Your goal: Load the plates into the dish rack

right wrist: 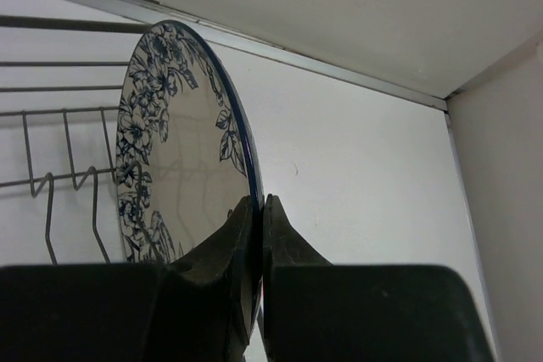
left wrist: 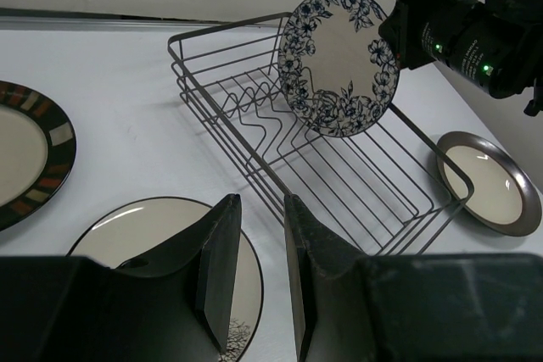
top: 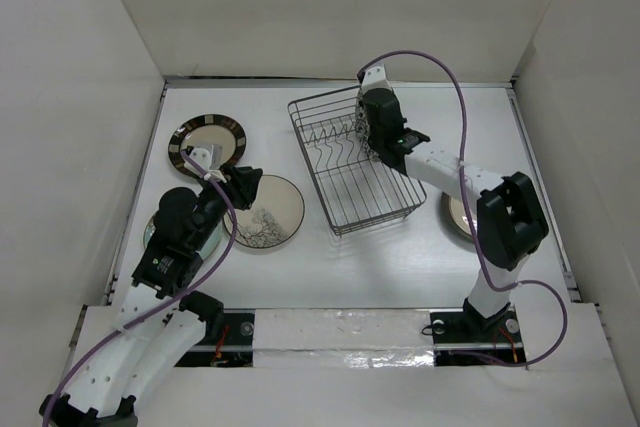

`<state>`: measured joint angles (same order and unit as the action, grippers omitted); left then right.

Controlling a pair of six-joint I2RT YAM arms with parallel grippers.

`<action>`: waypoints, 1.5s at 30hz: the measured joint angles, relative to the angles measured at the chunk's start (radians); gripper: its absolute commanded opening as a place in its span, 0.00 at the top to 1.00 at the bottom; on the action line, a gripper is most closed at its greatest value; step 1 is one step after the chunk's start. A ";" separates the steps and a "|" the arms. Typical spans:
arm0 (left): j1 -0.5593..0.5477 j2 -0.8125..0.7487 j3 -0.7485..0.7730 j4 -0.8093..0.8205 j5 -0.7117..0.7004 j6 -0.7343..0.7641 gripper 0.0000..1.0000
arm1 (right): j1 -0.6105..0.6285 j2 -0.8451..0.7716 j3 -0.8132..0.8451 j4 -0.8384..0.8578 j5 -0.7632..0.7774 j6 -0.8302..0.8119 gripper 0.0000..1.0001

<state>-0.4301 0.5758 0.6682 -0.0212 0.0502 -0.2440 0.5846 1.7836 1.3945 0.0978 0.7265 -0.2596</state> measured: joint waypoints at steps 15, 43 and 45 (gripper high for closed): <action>0.000 0.005 0.000 -0.002 -0.001 0.000 0.75 | 0.019 -0.032 -0.034 0.113 0.089 0.014 0.25; 0.000 -0.170 0.007 -0.036 -0.221 -0.091 0.99 | 0.745 -0.056 -0.155 -0.060 -0.121 0.898 0.99; 0.000 -0.206 0.014 -0.035 -0.234 -0.093 0.92 | 0.752 -0.017 -0.155 -0.042 -0.135 1.005 0.87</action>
<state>-0.4301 0.3698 0.6827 -0.0563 -0.1837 -0.3367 1.3369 1.7664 1.2392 0.0559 0.5915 0.7452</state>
